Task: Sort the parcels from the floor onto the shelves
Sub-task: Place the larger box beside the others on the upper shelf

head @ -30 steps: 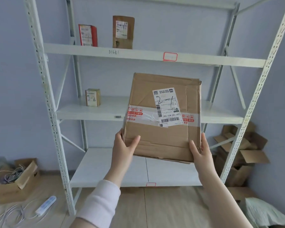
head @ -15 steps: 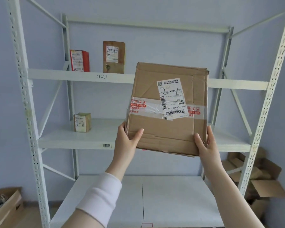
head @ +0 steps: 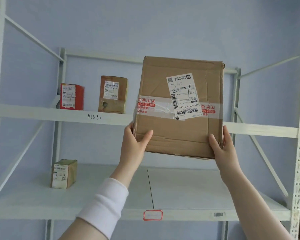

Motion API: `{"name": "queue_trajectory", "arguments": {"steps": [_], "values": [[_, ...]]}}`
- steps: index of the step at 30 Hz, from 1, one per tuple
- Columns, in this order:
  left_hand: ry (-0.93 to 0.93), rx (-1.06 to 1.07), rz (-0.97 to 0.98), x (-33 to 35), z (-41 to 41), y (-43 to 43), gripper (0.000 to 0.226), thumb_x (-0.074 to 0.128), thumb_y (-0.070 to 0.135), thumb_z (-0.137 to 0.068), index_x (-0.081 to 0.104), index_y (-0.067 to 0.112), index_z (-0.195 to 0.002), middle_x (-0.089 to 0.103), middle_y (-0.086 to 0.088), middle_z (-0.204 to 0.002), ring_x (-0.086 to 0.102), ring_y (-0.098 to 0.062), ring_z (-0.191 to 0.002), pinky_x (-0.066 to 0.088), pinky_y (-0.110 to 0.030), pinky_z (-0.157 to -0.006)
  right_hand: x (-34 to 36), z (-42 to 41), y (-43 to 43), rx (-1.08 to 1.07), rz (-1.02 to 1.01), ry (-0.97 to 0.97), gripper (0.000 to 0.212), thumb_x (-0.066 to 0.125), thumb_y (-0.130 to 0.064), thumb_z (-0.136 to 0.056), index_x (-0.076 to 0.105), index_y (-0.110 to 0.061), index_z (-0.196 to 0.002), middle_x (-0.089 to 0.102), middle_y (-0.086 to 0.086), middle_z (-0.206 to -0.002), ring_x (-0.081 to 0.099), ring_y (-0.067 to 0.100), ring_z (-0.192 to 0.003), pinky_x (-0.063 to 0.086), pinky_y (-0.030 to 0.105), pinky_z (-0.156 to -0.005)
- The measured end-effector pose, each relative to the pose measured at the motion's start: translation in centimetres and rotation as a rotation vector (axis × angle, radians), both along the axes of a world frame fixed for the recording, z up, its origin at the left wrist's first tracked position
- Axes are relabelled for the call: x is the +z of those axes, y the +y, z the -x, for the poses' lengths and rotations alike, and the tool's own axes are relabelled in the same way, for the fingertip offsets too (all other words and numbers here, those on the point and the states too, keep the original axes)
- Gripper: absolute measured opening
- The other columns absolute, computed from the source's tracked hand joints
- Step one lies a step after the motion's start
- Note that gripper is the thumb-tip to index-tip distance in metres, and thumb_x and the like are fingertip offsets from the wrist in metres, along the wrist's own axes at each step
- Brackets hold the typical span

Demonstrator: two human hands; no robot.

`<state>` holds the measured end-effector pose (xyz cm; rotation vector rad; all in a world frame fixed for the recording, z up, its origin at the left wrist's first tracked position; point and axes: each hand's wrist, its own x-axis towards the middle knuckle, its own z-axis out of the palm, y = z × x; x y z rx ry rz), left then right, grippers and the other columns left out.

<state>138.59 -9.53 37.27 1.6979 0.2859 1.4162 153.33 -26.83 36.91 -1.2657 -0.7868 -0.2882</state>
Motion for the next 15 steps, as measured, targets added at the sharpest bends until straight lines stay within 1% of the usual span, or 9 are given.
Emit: {"name": "queue_trajectory", "arguments": {"steps": [2,5,7,8,9,11,12,13,15], "values": [[-0.004,-0.009,-0.021,1.6,-1.4,1.6,0.056,0.066,0.026,-0.085,0.039,0.011,-0.132,0.057,0.005,-0.116,0.054,-0.007,-0.099,0.040,-0.013,-0.079,1.4,-1.7,1.5,-0.002,-0.014,-0.012,0.060,0.051,-0.025,-0.095,0.024,-0.024,-0.148,0.044,-0.005,-0.143,0.045,0.012,-0.128,0.036,0.036,-0.110],[0.002,0.004,-0.062,3.8,-3.4,3.9,0.054,0.066,0.027,-0.085,0.040,0.010,-0.130,0.056,0.006,-0.113,0.052,-0.006,-0.096,0.037,0.004,-0.062,3.5,-3.7,3.4,-0.003,-0.035,-0.027,0.063,0.051,-0.024,-0.095,0.020,-0.023,-0.149,0.041,-0.003,-0.146,0.043,0.012,-0.130,0.035,0.037,-0.111],[0.000,0.008,-0.080,5.1,-4.7,5.3,0.055,0.066,0.027,-0.085,0.041,0.008,-0.130,0.056,0.007,-0.111,0.052,-0.006,-0.095,0.035,0.007,-0.060,4.8,-4.9,4.6,-0.006,-0.046,-0.045,0.064,0.051,-0.023,-0.095,0.018,-0.021,-0.149,0.041,-0.002,-0.146,0.042,0.012,-0.131,0.034,0.035,-0.112],[-0.003,0.004,-0.085,5.8,-5.4,5.9,0.056,0.066,0.028,-0.085,0.040,0.008,-0.131,0.055,0.008,-0.111,0.052,-0.006,-0.095,0.036,0.006,-0.062,5.4,-5.7,5.3,-0.010,-0.051,-0.054,0.064,0.051,-0.023,-0.095,0.017,-0.021,-0.149,0.041,-0.001,-0.146,0.042,0.012,-0.131,0.034,0.034,-0.112],[-0.006,-0.003,-0.087,6.4,-6.0,6.6,0.059,0.067,0.029,-0.084,0.039,0.009,-0.133,0.056,0.008,-0.114,0.054,-0.006,-0.098,0.038,0.002,-0.069,6.0,-6.2,5.8,-0.012,-0.055,-0.061,0.065,0.051,-0.023,-0.095,0.016,-0.021,-0.149,0.041,-0.001,-0.146,0.042,0.011,-0.131,0.034,0.032,-0.111],[-0.009,-0.016,-0.086,7.5,-7.3,7.9,0.068,0.068,0.030,-0.083,0.034,0.009,-0.138,0.056,0.005,-0.126,0.056,-0.010,-0.109,0.042,-0.015,-0.089,7.0,-7.6,6.9,-0.015,-0.056,-0.070,0.065,0.052,-0.025,-0.095,0.016,-0.022,-0.149,0.042,-0.002,-0.145,0.043,0.010,-0.130,0.035,0.027,-0.107],[-0.009,-0.016,-0.092,8.0,-7.9,8.5,0.069,0.068,0.031,-0.083,0.033,0.010,-0.139,0.056,0.003,-0.128,0.055,-0.011,-0.113,0.042,-0.021,-0.093,7.5,-8.4,7.5,-0.010,-0.054,-0.074,0.064,0.051,-0.025,-0.095,0.017,-0.023,-0.149,0.042,-0.003,-0.144,0.044,0.010,-0.129,0.035,0.025,-0.105],[-0.007,-0.014,-0.101,8.4,-8.6,9.0,0.068,0.067,0.031,-0.083,0.034,0.010,-0.138,0.056,0.003,-0.128,0.056,-0.012,-0.112,0.041,-0.022,-0.093,7.9,-9.3,8.1,0.000,-0.050,-0.079,0.064,0.051,-0.026,-0.095,0.017,-0.023,-0.149,0.043,-0.003,-0.144,0.044,0.010,-0.129,0.036,0.026,-0.106],[-0.001,0.005,-0.126,9.2,-9.7,9.7,0.061,0.065,0.030,-0.085,0.037,0.011,-0.136,0.056,0.006,-0.122,0.054,-0.008,-0.104,0.039,-0.020,-0.086,8.7,-10.9,9.4,0.013,-0.051,-0.092,0.065,0.051,-0.026,-0.095,0.015,-0.022,-0.149,0.043,-0.001,-0.144,0.045,0.011,-0.127,0.037,0.030,-0.107]]}}
